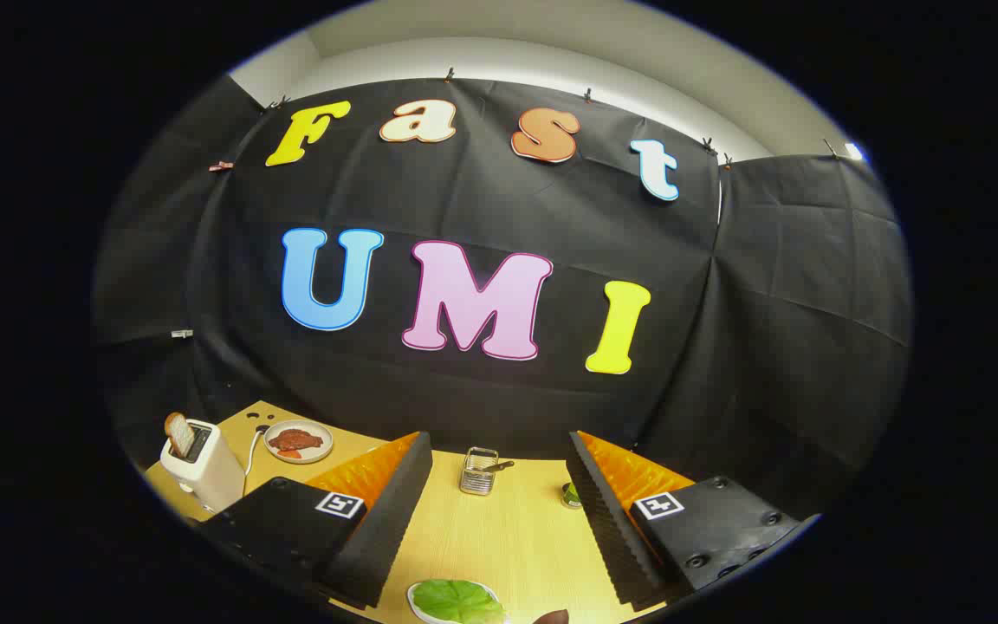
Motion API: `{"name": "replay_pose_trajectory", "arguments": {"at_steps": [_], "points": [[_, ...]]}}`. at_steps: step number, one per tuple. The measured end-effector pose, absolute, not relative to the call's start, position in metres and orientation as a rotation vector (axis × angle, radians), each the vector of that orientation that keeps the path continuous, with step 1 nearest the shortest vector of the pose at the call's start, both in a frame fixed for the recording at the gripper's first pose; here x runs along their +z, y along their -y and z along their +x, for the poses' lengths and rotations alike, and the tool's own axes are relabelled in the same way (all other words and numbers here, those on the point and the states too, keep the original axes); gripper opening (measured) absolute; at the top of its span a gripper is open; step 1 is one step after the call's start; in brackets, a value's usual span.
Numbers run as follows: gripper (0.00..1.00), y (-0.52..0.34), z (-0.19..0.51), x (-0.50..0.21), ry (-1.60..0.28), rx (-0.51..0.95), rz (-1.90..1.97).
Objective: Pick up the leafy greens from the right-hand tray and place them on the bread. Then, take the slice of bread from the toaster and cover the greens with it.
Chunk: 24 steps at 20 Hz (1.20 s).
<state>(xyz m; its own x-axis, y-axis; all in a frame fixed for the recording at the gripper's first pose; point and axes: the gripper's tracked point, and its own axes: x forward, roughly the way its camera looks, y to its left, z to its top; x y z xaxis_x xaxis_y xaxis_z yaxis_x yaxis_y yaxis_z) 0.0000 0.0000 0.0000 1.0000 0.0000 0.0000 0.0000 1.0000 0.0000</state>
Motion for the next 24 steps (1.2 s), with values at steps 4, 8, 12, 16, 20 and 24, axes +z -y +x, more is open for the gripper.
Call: {"name": "replay_pose_trajectory", "arguments": {"at_steps": [4, 8, 12, 16, 20, 24], "points": [[0.97, 0.003, -0.002, -0.001, -0.003, -0.006, 0.011], [0.97, 0.001, -0.003, -0.001, -0.003, -0.005, 0.018], [0.97, -0.001, -0.004, -0.004, -0.009, 0.0, 0.012], [0.97, -0.002, -0.003, -0.004, -0.007, 0.005, 0.015], [0.97, -0.007, -0.004, -0.003, -0.006, 0.034, 0.024], [0.97, -0.025, -0.001, -0.026, -0.071, 0.159, -0.007]]}}
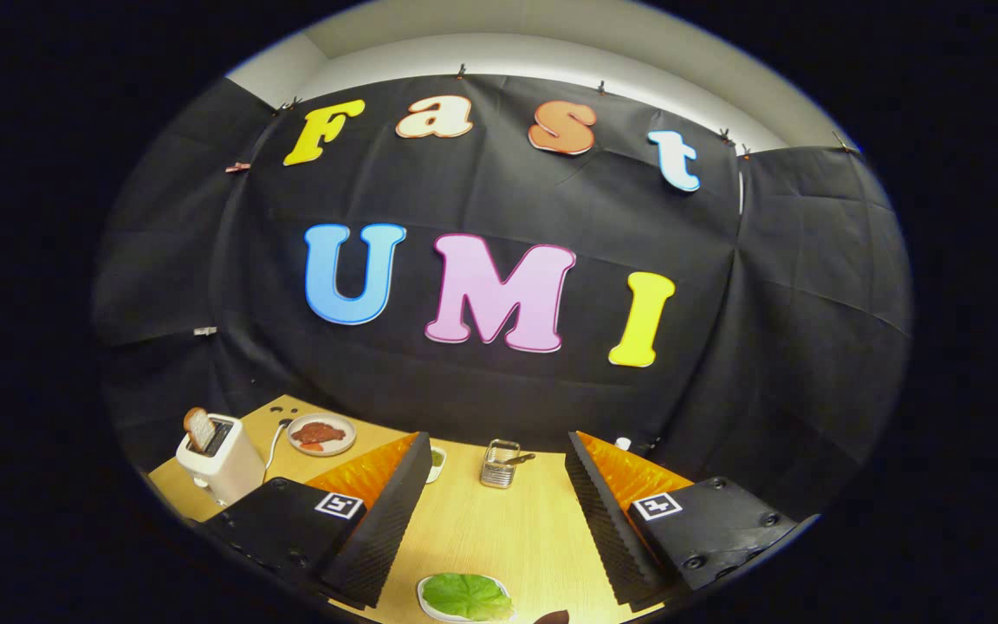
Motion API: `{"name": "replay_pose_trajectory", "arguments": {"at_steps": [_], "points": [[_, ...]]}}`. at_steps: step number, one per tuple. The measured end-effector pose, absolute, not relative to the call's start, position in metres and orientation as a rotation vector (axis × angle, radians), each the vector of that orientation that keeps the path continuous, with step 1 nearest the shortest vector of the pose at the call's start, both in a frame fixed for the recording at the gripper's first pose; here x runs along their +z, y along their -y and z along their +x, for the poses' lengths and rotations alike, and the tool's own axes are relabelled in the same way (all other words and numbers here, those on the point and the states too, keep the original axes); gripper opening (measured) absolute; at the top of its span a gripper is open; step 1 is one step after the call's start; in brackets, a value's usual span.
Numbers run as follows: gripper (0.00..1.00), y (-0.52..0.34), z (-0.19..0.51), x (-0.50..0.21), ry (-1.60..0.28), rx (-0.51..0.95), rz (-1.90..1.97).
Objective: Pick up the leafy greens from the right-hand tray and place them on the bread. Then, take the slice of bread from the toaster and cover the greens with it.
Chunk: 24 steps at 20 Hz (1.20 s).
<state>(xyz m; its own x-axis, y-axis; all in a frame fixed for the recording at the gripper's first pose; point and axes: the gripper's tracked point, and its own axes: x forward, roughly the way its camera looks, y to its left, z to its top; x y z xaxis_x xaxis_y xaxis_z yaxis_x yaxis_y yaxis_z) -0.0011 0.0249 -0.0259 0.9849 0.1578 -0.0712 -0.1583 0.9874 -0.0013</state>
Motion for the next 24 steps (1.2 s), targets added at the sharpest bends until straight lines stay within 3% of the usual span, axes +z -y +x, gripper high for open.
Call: {"name": "replay_pose_trajectory", "arguments": {"at_steps": [3, 14, 24], "points": [[0.97, -0.038, -0.005, -0.077, -0.206, 0.283, -0.012], [0.97, -0.051, -0.027, -0.286, -0.641, 0.462, -0.168], [0.79, -0.066, -0.018, -0.396, -0.887, 0.574, -0.223]]}}
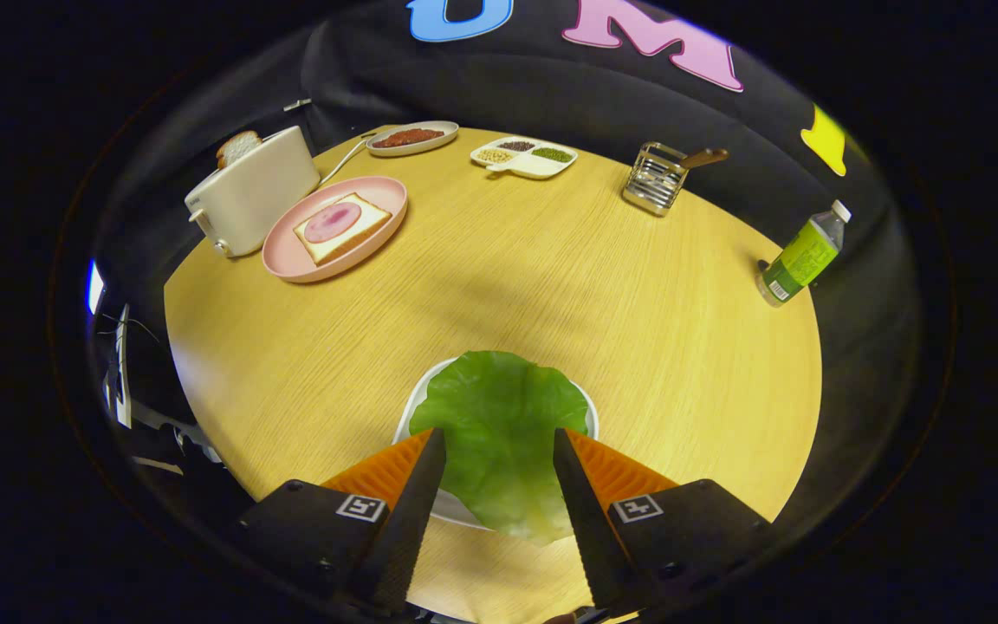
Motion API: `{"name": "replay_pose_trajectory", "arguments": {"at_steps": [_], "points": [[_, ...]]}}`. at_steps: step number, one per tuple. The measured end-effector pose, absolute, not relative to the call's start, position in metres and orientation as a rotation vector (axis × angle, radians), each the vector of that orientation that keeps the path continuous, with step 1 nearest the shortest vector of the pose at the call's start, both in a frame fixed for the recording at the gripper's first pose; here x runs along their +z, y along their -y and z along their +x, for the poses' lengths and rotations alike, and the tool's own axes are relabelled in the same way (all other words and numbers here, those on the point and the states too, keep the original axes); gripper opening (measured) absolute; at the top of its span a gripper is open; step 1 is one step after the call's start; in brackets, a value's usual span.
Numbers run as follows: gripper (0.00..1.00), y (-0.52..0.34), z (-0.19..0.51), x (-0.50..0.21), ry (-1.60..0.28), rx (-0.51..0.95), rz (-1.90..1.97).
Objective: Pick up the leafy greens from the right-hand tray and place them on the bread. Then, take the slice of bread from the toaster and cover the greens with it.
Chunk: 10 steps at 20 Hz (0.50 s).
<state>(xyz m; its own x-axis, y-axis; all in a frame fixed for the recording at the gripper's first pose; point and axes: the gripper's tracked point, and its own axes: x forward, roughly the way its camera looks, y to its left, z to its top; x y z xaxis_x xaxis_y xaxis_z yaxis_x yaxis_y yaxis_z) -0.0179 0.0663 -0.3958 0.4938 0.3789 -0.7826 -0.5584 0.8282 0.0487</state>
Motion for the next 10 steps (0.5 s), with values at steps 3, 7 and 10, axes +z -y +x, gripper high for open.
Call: {"name": "replay_pose_trajectory", "arguments": {"at_steps": [3, 7, 10], "points": [[0.78, -0.064, -0.015, -0.414, -0.943, 0.575, -0.249], [0.63, -0.063, -0.021, -0.427, -0.999, 0.574, -0.239], [0.61, -0.062, -0.019, -0.428, -1.023, 0.563, -0.23]]}}
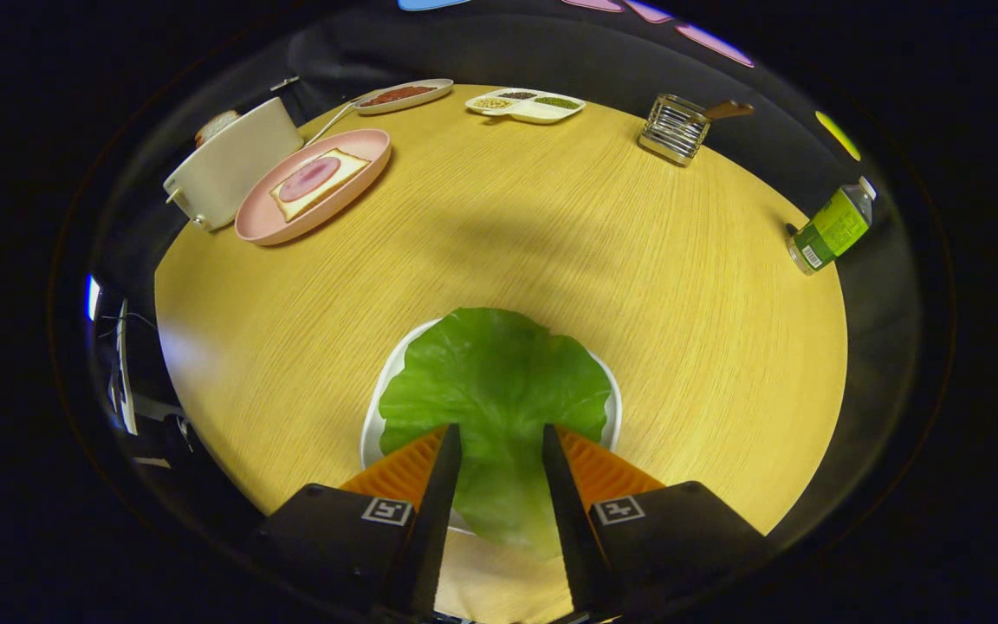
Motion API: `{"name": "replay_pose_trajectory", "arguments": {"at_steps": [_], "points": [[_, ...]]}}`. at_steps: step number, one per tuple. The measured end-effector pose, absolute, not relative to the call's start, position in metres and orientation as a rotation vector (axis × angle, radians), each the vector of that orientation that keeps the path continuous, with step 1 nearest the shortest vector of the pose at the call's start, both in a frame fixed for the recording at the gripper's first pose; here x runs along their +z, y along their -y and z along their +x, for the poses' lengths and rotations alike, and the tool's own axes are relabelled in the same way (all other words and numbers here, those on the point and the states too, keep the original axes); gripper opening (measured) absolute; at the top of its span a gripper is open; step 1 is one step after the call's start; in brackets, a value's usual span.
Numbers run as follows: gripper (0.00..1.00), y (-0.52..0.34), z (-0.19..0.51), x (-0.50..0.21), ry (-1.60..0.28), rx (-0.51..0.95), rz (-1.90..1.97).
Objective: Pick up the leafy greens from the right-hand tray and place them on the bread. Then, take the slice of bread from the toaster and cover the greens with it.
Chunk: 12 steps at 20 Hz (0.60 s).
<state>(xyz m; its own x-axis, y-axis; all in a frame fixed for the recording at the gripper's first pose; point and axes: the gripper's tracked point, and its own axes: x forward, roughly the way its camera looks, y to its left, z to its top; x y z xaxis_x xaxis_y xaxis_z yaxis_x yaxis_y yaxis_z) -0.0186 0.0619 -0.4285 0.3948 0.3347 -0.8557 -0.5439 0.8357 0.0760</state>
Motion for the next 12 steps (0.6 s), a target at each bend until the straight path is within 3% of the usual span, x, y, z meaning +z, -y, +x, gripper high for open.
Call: {"name": "replay_pose_trajectory", "arguments": {"at_steps": [3, 4, 12], "points": [[0.14, -0.059, -0.019, -0.425, -1.021, 0.553, -0.218], [0.08, -0.059, -0.018, -0.428, -1.027, 0.551, -0.21], [0.06, -0.063, -0.024, -0.358, -0.907, 0.532, -0.084]]}}
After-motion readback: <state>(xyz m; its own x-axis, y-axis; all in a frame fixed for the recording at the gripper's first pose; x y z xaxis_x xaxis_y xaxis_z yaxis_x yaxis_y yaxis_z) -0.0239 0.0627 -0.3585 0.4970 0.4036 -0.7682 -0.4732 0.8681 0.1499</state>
